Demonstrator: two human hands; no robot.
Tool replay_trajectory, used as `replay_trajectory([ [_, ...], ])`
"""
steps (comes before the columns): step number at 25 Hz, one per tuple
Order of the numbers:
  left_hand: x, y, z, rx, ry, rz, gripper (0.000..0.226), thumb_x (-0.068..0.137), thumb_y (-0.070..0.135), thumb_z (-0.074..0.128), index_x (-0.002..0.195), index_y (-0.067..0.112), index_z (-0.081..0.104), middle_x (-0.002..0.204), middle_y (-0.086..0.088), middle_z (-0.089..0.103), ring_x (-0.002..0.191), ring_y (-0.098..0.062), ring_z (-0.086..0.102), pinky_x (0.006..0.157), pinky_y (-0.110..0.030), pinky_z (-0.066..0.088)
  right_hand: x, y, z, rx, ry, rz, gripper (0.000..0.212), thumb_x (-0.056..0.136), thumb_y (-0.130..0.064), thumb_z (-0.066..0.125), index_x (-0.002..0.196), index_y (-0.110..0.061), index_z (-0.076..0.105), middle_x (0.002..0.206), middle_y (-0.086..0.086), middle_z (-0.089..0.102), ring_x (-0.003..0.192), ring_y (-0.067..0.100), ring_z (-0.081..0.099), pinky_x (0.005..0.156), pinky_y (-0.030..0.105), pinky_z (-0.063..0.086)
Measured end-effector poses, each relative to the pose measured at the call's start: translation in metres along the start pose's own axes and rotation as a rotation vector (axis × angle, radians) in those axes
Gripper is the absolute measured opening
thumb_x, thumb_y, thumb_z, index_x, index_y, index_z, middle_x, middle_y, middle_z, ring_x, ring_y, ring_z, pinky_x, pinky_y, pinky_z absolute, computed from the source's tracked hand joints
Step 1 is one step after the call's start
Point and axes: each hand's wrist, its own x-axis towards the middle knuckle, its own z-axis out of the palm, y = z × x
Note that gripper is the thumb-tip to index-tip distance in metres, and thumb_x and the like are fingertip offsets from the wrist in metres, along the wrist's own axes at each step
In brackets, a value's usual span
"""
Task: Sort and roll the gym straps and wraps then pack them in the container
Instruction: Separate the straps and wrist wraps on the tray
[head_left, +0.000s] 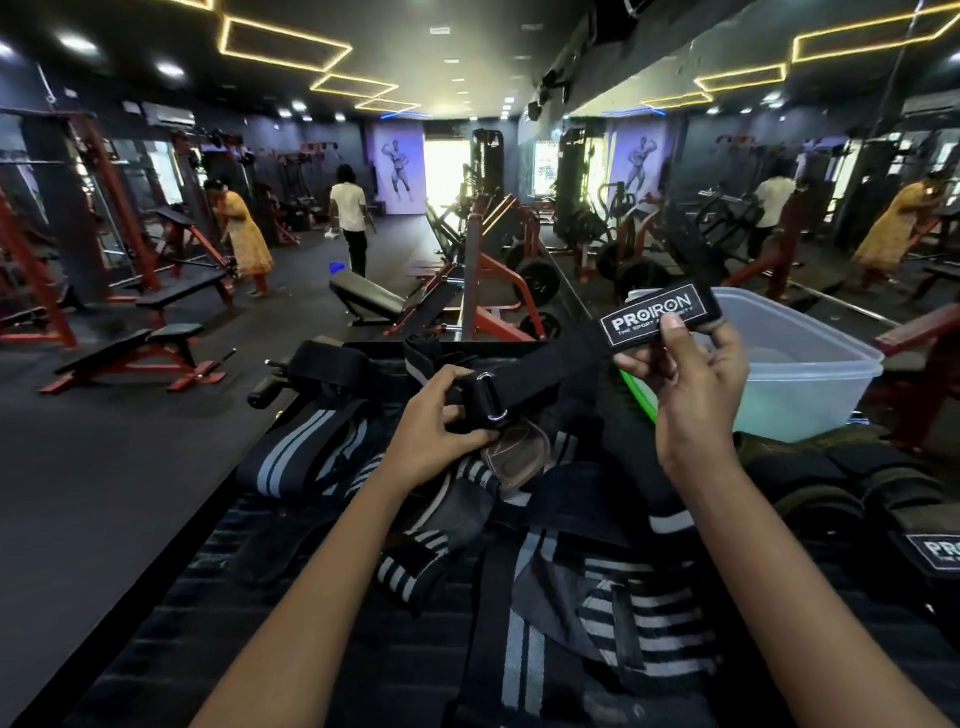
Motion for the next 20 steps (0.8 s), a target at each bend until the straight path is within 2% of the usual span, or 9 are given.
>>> replay_trajectory([
  [4, 0.001, 0.0, -0.001, -0.026, 0.013, -0.019, 0.053, 0.073, -0.009, 0.072, 0.112, 0.021, 0.052, 0.104, 0.007, 0.063, 0.095, -0.008, 0.067, 0.077, -0.02, 0.051, -0.001, 0.016, -0.001, 0.025, 0.043, 0.145, 0.003, 0.1, -0.013, 0.049, 0.1, -0.014, 0.046, 0.066, -0.004, 0.07, 0.054, 0.009, 0.064, 0.05, 0.022, 0.055],
  [7, 0.001, 0.007, 0.011, -0.004, 0.025, 0.021, 0.054, 0.075, -0.005, 0.073, 0.112, 0.027, 0.051, 0.105, 0.013, 0.063, 0.093, 0.001, 0.065, 0.077, -0.013, 0.048, -0.008, 0.024, 0.002, -0.036, -0.063, 0.216, 0.025, 0.094, -0.018, 0.059, 0.113, -0.012, 0.045, 0.085, 0.002, 0.07, 0.065, 0.014, 0.067, 0.055, 0.026, 0.057],
  [9, 0.001, 0.009, 0.015, -0.03, 0.028, 0.05, 0.055, 0.074, -0.005, 0.073, 0.112, 0.028, 0.05, 0.104, 0.017, 0.061, 0.096, 0.002, 0.062, 0.081, -0.015, 0.048, -0.015, 0.028, 0.006, -0.103, -0.13, 0.219, 0.033, 0.088, -0.012, 0.067, 0.112, -0.01, 0.044, 0.094, 0.008, 0.066, 0.073, 0.014, 0.068, 0.058, 0.026, 0.058],
  [11, 0.003, 0.009, 0.016, -0.081, 0.03, 0.067, 0.054, 0.071, -0.003, 0.07, 0.113, 0.025, 0.05, 0.105, 0.017, 0.06, 0.101, -0.003, 0.059, 0.084, -0.02, 0.049, -0.017, 0.033, 0.007, -0.116, -0.1, 0.218, 0.032, 0.085, -0.005, 0.069, 0.107, -0.009, 0.045, 0.092, 0.007, 0.064, 0.075, 0.012, 0.069, 0.057, 0.022, 0.056],
  [14, 0.005, 0.012, 0.015, -0.211, -0.001, 0.048, 0.056, 0.069, -0.003, 0.067, 0.115, 0.022, 0.05, 0.111, 0.006, 0.06, 0.108, -0.01, 0.057, 0.087, -0.021, 0.049, -0.012, 0.034, 0.004, -0.122, -0.021, 0.216, 0.029, 0.083, -0.002, 0.071, 0.097, -0.012, 0.046, 0.086, 0.004, 0.063, 0.077, 0.016, 0.067, 0.056, 0.019, 0.054],
  [17, 0.005, 0.013, 0.015, -0.26, -0.027, 0.023, 0.056, 0.072, -0.014, 0.066, 0.115, 0.02, 0.05, 0.105, 0.002, 0.064, 0.097, -0.008, 0.062, 0.083, -0.022, 0.051, -0.004, 0.025, -0.001, -0.122, 0.01, 0.112, 0.03, 0.082, -0.001, 0.071, 0.096, -0.015, 0.048, 0.085, 0.004, 0.063, 0.076, 0.015, 0.067, 0.056, 0.022, 0.055],
  [20, 0.003, 0.014, 0.012, -0.308, 0.038, -0.02, 0.059, 0.075, -0.025, 0.06, 0.11, 0.022, 0.049, 0.101, 0.001, 0.064, 0.086, -0.004, 0.065, 0.075, -0.019, 0.051, 0.0, 0.019, -0.003, -0.053, 0.031, 0.075, 0.031, 0.081, 0.0, 0.072, 0.099, -0.013, 0.05, 0.083, 0.004, 0.064, 0.073, 0.012, 0.067, 0.056, 0.022, 0.054],
])
